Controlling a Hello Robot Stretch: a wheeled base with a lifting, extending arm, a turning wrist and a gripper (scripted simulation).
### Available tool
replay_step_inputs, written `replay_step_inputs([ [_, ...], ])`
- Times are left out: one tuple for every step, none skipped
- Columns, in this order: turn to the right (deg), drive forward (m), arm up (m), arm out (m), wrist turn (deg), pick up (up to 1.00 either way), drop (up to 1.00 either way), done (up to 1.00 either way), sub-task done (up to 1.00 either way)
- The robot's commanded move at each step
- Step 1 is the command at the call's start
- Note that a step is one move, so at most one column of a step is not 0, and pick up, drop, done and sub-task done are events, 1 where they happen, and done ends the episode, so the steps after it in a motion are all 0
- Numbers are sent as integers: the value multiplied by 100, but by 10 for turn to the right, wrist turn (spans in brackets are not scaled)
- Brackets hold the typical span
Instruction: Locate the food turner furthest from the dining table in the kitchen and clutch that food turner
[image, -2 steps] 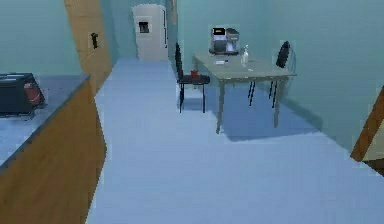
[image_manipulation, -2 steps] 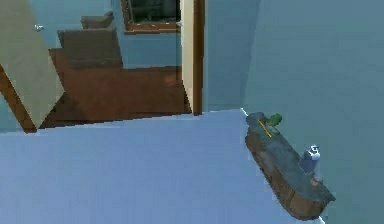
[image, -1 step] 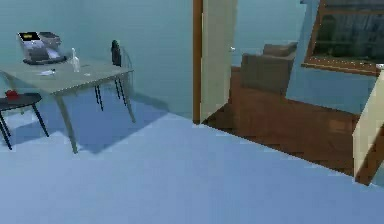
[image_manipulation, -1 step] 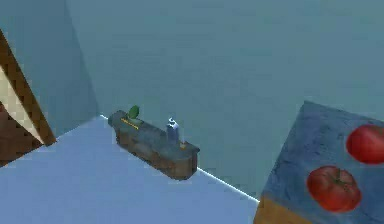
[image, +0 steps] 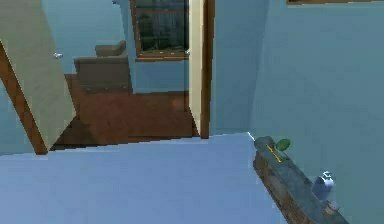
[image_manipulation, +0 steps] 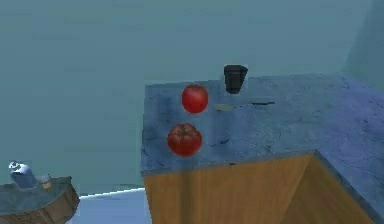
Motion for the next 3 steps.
replay_step_inputs([
  [180,0,0,0,0,0,0,0,0],
  [30,0,0,0,0,0,0,0,0],
  [450,0,0,0,0,0,0,0,0],
])
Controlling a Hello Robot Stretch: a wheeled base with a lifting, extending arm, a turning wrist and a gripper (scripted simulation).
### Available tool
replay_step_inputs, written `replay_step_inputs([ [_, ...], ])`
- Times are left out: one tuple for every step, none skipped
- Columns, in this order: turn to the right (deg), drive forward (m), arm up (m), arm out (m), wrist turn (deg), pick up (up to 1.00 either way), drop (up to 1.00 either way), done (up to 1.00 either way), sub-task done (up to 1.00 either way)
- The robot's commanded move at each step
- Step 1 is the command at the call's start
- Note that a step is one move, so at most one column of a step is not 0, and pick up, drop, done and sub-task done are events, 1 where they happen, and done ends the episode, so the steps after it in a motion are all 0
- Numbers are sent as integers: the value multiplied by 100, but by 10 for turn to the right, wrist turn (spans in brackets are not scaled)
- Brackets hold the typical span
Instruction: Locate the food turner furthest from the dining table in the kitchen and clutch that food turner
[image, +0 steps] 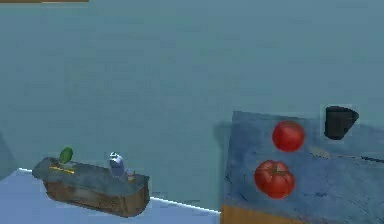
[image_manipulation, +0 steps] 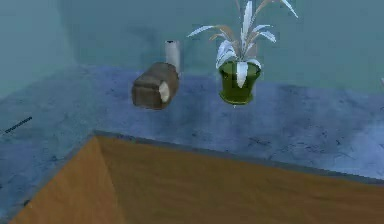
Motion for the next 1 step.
replay_step_inputs([
  [420,0,0,0,0,0,0,0,0],
])
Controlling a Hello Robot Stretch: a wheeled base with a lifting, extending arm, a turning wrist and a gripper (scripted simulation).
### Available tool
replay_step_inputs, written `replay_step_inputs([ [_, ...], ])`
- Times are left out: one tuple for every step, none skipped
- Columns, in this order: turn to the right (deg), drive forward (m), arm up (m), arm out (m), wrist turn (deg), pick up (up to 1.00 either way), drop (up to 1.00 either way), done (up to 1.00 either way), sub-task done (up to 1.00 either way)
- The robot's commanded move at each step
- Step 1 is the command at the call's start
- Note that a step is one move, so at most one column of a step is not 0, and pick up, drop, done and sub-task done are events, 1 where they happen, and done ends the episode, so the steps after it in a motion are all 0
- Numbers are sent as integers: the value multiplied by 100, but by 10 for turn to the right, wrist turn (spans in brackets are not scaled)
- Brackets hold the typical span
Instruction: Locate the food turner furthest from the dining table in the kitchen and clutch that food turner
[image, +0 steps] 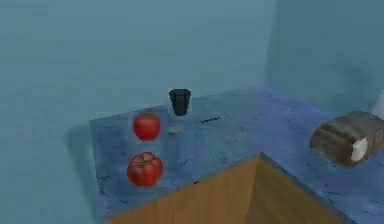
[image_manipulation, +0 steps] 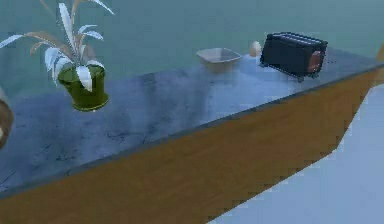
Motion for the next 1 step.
replay_step_inputs([
  [0,25,0,0,0,0,0,0,0],
])
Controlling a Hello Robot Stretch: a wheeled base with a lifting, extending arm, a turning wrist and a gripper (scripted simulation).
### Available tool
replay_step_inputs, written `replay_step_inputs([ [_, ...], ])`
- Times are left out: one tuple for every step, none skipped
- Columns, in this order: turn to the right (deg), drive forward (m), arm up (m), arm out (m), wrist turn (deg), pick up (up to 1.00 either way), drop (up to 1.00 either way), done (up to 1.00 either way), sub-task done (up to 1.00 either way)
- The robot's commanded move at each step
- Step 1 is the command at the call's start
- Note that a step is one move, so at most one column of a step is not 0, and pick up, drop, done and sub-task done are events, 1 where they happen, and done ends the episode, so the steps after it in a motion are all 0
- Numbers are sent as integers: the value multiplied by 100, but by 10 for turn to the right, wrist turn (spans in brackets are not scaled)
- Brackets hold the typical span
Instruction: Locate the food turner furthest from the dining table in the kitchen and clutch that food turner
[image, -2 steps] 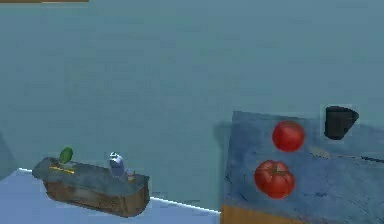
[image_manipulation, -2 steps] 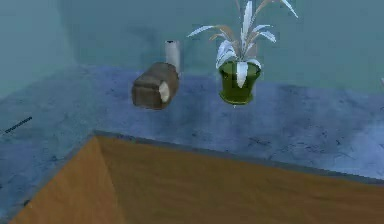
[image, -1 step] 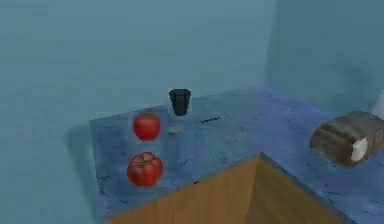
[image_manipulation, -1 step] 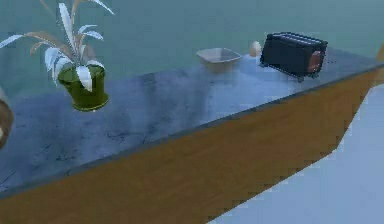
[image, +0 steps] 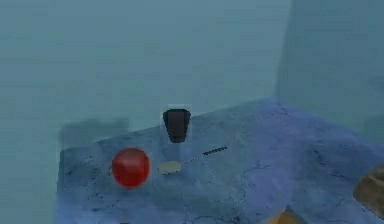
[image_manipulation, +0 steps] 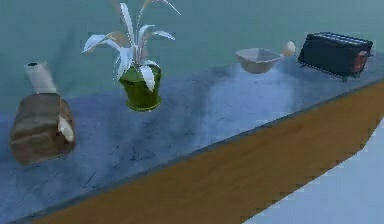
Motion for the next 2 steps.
replay_step_inputs([
  [-450,0,0,0,0,0,0,0,0],
  [-330,0,0,0,0,0,0,0,0],
])
